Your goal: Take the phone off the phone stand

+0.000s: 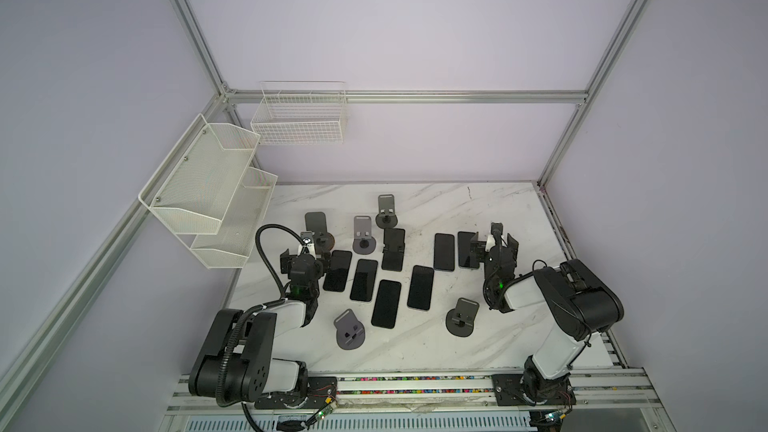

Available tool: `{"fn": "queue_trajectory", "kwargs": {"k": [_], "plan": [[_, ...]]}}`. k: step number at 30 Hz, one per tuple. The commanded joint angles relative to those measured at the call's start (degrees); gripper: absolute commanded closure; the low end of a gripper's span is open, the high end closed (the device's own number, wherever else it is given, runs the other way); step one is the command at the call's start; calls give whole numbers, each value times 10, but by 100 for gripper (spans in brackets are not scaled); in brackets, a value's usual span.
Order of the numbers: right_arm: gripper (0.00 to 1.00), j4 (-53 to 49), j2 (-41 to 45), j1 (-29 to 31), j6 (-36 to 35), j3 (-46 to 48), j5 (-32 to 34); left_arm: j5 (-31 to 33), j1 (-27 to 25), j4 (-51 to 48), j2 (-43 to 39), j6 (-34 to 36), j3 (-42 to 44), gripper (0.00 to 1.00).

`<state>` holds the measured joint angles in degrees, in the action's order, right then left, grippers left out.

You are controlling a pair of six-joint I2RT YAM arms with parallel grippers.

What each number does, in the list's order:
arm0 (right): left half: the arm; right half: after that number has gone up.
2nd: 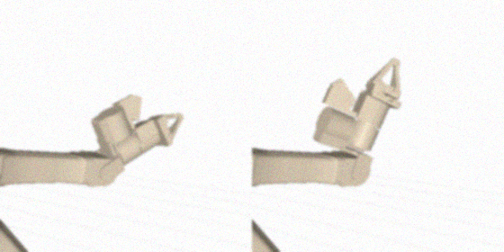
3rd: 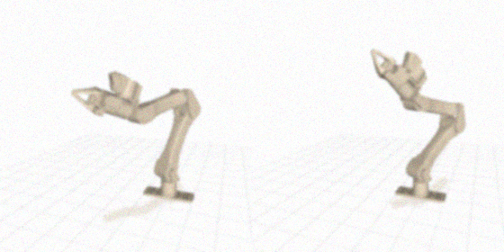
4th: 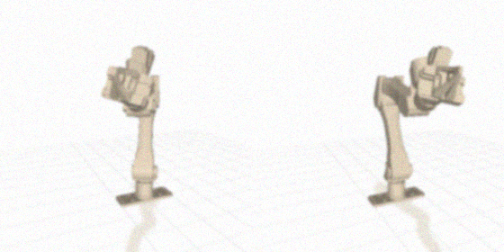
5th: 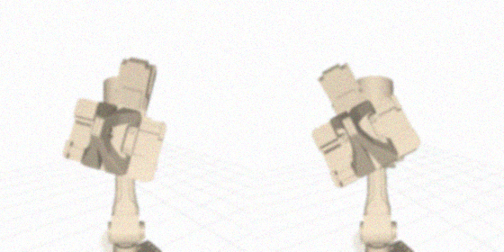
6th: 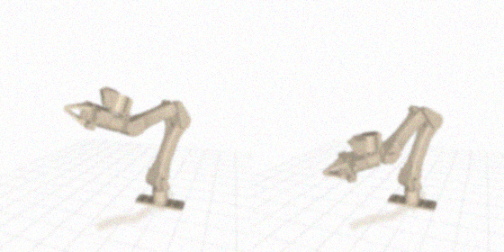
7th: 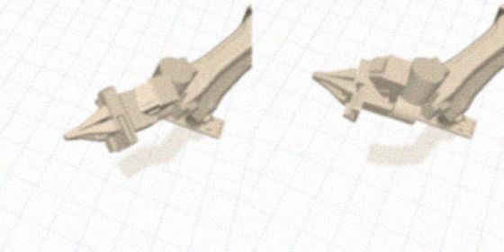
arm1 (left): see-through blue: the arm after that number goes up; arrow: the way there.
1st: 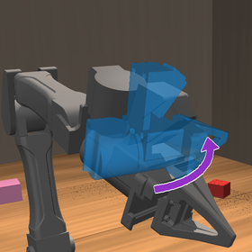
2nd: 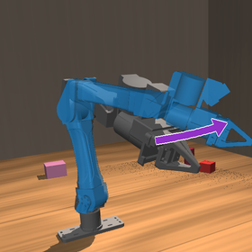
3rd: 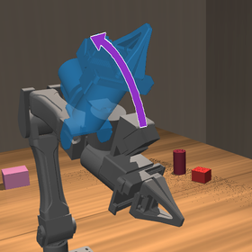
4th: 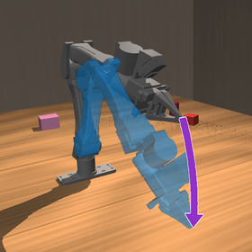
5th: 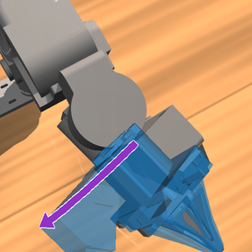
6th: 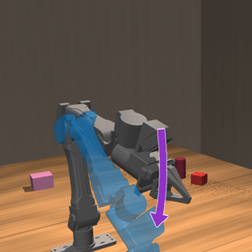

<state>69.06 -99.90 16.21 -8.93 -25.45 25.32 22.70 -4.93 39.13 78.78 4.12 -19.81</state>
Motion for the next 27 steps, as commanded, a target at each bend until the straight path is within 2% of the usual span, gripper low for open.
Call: {"fn": "queue_trajectory", "kwargs": {"k": [1,3,5,6,8,9,11,14,16,18,19,21,22,27], "plan": [[3,91,8,-50,34,8,-73,-44,22,40,-14,4,-6,1],[3,166,-38,-109,68,18,-150,-48,25,47,-21,2,1,0],[3,104,-11,-117,83,12,-154,-47,27,56,-24,0,7,0],[3,132,-26,-117,74,11,-157,-42,27,57,-24,-3,8,0],[3,101,-18,-117,73,4,-160,-34,27,62,-28,-35,10,0],[3,102,-21,-117,74,1,-160,-42,29,97,-30,-72,25,0],[3,93,-22,-118,72,-4,-161,-92,29,161,-13,-40,45,1],[3,88,-23,-117,72,-7,-160,-59,30,150,17,-59,23,0],[3,88,-22,-117,72,-7,-160,-49,31,199,79,-62,27,0],[3,86,-22,-117,72,-8,-158,-73,29,290,134,-28,32,0],[3,87,-22,-117,71,-8,-158,-83,29,264,126,-25,28,0],[3,87,-21,-117,71,-7,-157,-103,35,145,99,-45,-9,0],[3,87,-21,-118,71,-7,-157,-107,38,128,105,-43,-24,0],[3,87,-21,-117,71,-7,-157,-117,44,147,111,-41,-19,0]]}}
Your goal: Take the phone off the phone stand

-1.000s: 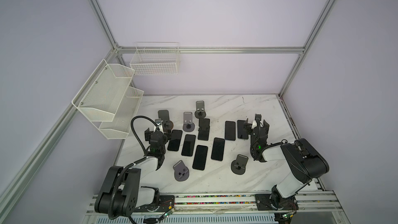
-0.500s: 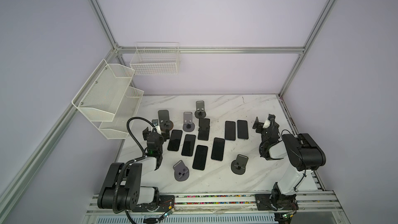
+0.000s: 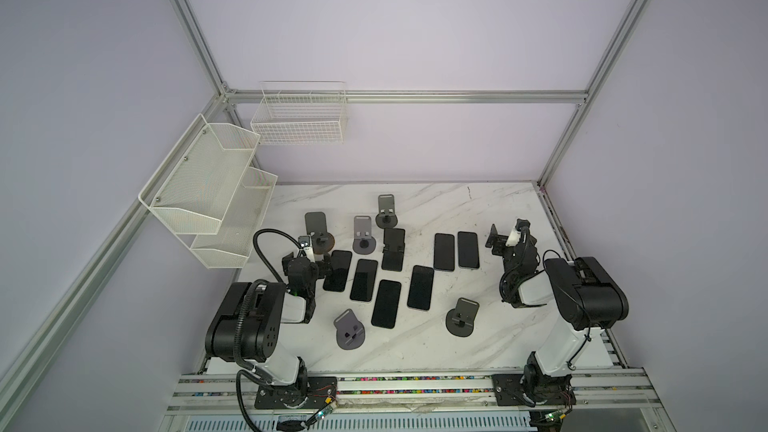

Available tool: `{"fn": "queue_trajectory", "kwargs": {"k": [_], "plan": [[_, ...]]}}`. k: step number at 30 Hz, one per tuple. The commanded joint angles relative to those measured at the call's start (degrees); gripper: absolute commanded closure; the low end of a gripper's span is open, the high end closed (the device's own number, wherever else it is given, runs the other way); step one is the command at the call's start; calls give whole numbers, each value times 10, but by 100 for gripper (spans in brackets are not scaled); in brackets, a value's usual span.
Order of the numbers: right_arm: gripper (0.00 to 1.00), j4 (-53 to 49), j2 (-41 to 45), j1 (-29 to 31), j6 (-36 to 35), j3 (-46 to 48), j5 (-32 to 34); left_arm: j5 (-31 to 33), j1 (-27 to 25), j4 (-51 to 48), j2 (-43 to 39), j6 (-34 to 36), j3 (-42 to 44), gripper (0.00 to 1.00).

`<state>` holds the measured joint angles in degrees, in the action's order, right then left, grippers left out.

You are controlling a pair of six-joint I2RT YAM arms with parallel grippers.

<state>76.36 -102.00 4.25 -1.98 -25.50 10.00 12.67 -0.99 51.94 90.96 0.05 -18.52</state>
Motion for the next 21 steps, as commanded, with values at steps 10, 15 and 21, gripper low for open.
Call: {"fn": "queue_trajectory", "kwargs": {"k": [10,15,21], "plan": [[3,14,0,2,1,-7,-3,-17,5,16,-10,-1,-34,0],[3,14,0,2,1,-6,-3,-17,5,16,-10,-1,-34,1],[3,5,0,4,-1,-11,1,-18,5,16,-10,-1,-34,1]]}}
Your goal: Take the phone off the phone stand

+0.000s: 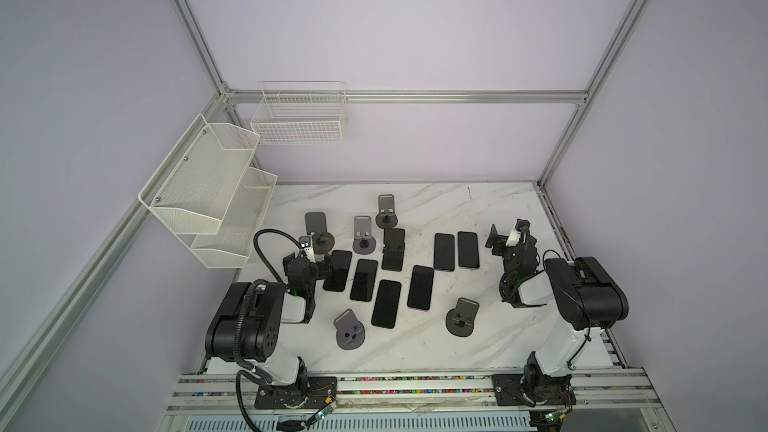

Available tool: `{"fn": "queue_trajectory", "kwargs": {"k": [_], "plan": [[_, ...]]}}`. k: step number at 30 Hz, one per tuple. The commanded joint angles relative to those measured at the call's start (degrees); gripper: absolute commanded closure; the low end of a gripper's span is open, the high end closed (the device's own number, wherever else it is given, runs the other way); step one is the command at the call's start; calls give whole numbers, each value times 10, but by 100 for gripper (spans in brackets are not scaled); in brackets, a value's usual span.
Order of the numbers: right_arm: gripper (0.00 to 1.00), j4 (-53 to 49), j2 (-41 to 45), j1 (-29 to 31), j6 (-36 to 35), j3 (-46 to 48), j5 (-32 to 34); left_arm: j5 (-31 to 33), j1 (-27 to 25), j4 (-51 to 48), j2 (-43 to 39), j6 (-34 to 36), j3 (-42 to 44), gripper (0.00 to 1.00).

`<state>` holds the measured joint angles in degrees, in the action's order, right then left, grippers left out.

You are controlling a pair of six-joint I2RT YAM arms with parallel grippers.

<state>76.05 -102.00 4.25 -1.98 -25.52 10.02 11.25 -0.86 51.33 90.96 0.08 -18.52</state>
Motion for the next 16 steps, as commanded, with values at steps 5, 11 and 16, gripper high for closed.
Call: {"fn": "queue_trajectory", "kwargs": {"k": [5,11,16], "plan": [[3,4,-1,5,-2,-13,3,-3,3,22,-10,-1,-34,0],[3,2,-2,5,-2,-16,3,-3,3,22,-10,-1,-34,0],[3,5,-1,5,-1,-13,2,-3,4,22,-10,-2,-34,1]]}}
